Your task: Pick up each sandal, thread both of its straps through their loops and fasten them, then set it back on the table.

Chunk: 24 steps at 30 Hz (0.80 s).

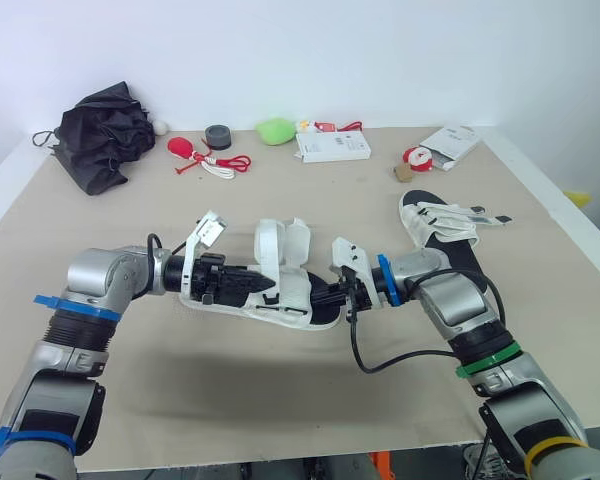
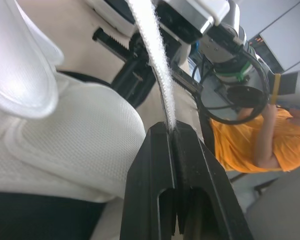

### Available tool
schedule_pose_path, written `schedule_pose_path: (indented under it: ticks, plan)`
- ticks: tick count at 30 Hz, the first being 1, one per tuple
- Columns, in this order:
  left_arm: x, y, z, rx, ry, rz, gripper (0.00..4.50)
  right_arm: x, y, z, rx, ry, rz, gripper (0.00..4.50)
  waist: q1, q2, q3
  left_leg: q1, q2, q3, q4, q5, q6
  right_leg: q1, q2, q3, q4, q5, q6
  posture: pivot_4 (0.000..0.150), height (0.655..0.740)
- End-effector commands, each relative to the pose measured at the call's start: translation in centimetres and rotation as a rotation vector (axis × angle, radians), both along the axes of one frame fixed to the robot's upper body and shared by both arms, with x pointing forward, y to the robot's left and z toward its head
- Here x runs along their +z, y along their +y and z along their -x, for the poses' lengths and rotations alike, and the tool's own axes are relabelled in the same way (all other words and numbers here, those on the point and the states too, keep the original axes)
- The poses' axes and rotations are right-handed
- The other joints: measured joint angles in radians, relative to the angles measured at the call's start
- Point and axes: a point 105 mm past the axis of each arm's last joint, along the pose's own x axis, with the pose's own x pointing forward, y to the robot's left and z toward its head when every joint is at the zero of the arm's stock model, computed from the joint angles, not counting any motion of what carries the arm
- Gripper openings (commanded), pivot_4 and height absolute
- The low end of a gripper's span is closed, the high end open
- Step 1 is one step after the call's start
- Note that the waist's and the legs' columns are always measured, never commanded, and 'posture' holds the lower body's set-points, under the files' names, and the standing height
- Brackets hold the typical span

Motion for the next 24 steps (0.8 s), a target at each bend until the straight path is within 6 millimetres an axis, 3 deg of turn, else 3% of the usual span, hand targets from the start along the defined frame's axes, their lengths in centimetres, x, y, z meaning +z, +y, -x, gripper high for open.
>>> schedule_pose_path:
  ticks: [1, 9, 15, 20, 24]
  plan:
    - [-0.2, 0.4, 0.5, -0.026, -0.009, -0.052, 0.02, -2.1, -0.9, 0.1, -0.033, 0.051, 0.075, 0.0, 0.0, 0.0, 0.0, 0.0, 0.0, 0.0, 0.0, 0.0, 0.0, 0.0, 0.0, 0.0, 0.0, 0.0, 0.0, 0.15, 0.74]
    - [-0.4, -0.1, 0.0, -0.014, -0.109, -0.048, 0.02, -2.0, -0.9, 0.2, -0.028, 0.047, 0.074, 0.0, 0.0, 0.0, 0.0, 0.0, 0.0, 0.0, 0.0, 0.0, 0.0, 0.0, 0.0, 0.0, 0.0, 0.0, 0.0, 0.15, 0.74]
    - [-0.1, -0.7, 0.9, -0.066, -0.15, -0.031, 0.02, -2.0, -0.9, 0.3, -0.025, 0.045, 0.076, 0.0, 0.001, 0.0, 0.0, 0.0, 0.0, 0.0, 0.0, 0.0, 0.0, 0.0, 0.0, 0.0, 0.0, 0.0, 0.0, 0.15, 0.74]
    - [-2.1, 0.0, 2.5, -0.169, -0.23, -0.147, 0.02, -2.0, -0.7, 0.3, -0.021, 0.044, 0.074, 0.0, 0.0, 0.0, 0.0, 0.0, 0.0, 0.0, 0.0, 0.0, 0.0, 0.0, -0.001, 0.0, 0.0, 0.0, 0.0, 0.15, 0.74]
    - [-3.5, 0.7, 0.9, -0.103, -0.343, -0.233, 0.02, -1.8, -0.6, 0.2, -0.017, 0.043, 0.069, 0.0, 0.001, 0.001, -0.001, 0.0, 0.0, 0.0, 0.0, 0.0, 0.0, 0.0, -0.001, 0.0, 0.0, 0.0, -0.001, 0.15, 0.74]
